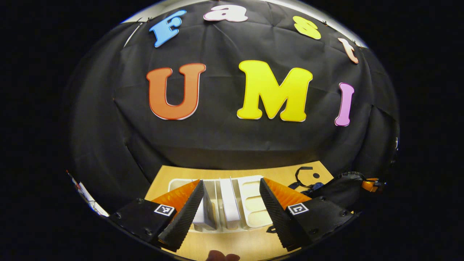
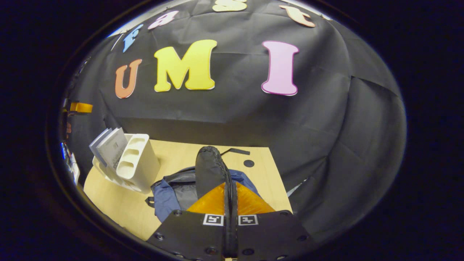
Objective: Open the schoolbag, grab two books from the bookshelf and put them into the schoolbag.
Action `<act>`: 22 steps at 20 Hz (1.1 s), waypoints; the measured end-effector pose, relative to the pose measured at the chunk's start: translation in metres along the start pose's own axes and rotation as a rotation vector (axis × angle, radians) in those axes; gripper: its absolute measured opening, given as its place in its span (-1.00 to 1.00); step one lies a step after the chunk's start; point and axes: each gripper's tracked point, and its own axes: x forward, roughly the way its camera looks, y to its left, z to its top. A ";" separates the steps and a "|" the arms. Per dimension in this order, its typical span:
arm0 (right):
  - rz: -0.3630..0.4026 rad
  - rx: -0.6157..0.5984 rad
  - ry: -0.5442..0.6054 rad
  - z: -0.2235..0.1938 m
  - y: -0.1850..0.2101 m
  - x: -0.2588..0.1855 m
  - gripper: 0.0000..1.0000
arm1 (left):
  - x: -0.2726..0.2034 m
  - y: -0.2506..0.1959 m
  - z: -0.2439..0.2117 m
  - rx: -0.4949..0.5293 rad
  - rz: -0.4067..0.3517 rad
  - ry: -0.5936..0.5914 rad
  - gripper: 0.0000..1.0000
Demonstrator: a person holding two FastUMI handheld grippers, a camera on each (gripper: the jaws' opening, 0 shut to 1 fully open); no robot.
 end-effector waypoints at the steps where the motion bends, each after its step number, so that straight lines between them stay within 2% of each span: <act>1: 0.000 0.005 0.002 0.000 -0.007 0.003 -1.00 | 0.009 -0.001 -0.009 -0.004 -0.004 0.073 0.94; 7: 0.027 0.028 0.015 -0.006 -0.022 0.008 -0.99 | 0.055 0.001 -0.050 0.038 -0.009 0.453 0.94; 11: 0.034 0.057 0.007 -0.006 -0.031 0.007 -1.00 | 0.075 0.013 -0.080 -0.001 0.033 0.669 0.94; 14: 0.037 0.071 0.011 -0.008 -0.033 0.008 -0.99 | 0.088 0.016 -0.103 -0.055 0.057 0.773 0.95; 17: 0.039 0.083 0.022 -0.012 -0.034 0.012 -0.99 | 0.102 0.020 -0.120 -0.087 0.076 0.824 0.99; 22: 0.043 0.089 0.025 -0.014 -0.035 0.013 -0.99 | 0.116 0.019 -0.142 -0.129 0.110 0.903 0.93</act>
